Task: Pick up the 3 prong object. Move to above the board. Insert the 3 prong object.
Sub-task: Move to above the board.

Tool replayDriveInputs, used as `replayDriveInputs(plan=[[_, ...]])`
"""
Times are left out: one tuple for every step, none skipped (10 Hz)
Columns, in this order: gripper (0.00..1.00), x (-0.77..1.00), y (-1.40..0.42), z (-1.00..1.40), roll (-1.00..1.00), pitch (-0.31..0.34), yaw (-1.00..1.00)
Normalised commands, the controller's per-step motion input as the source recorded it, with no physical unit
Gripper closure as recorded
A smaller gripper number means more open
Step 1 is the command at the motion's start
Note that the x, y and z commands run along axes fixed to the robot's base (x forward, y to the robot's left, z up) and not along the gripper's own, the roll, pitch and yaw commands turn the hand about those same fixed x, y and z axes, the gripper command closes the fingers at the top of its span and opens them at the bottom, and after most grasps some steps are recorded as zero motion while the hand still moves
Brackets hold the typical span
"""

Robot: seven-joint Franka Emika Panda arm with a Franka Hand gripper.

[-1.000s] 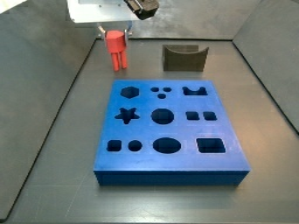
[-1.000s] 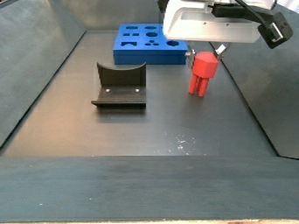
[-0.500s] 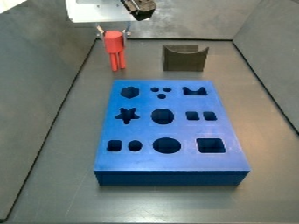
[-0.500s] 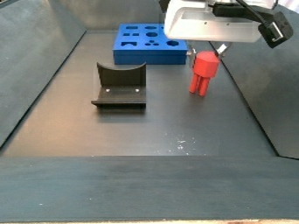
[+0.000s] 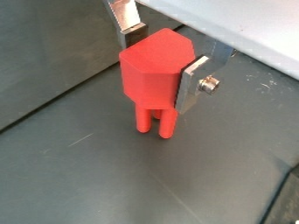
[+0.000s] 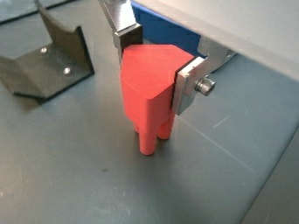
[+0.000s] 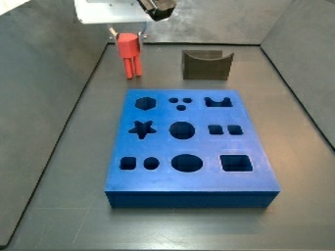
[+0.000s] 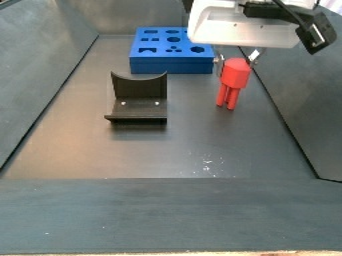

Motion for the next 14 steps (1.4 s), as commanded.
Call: replayDriveInputs(plan=[[1.0,0.01,-0.13,1.0,-0.05,0.072,-0.08],[1.0,0.01,-0.12,1.0,-0.06,0.071,-0.05],[1.0,0.01,-0.11,1.0,-0.07,0.066,-0.03],[1.0,0.01,-0.11,1.0,-0.09,0.063,-0.01],[1.0,0.01,-0.1,1.0,-0.1,0.065,0.01],[1.0,0.01,-0.1,1.0,-0.11,0.068,0.01],[1.0,0.01,-0.09,1.0,-0.12,0.072,0.01],[1.0,0.01,-0.09,1.0,-0.13,0.073,0.0],[1.0,0.01,-0.08,1.0,-0.13,0.074,0.0],[1.0,0.01,-0.07,1.0,-0.14,0.071,0.0],[1.0,0.01,-0.07,1.0,-0.14,0.07,0.0],[1.0,0.0,-0.06,1.0,-0.14,0.068,-0.01],[1.0,0.0,-0.06,1.0,-0.14,0.067,-0.02],[1.0,0.0,-0.05,1.0,-0.13,0.065,-0.02]])
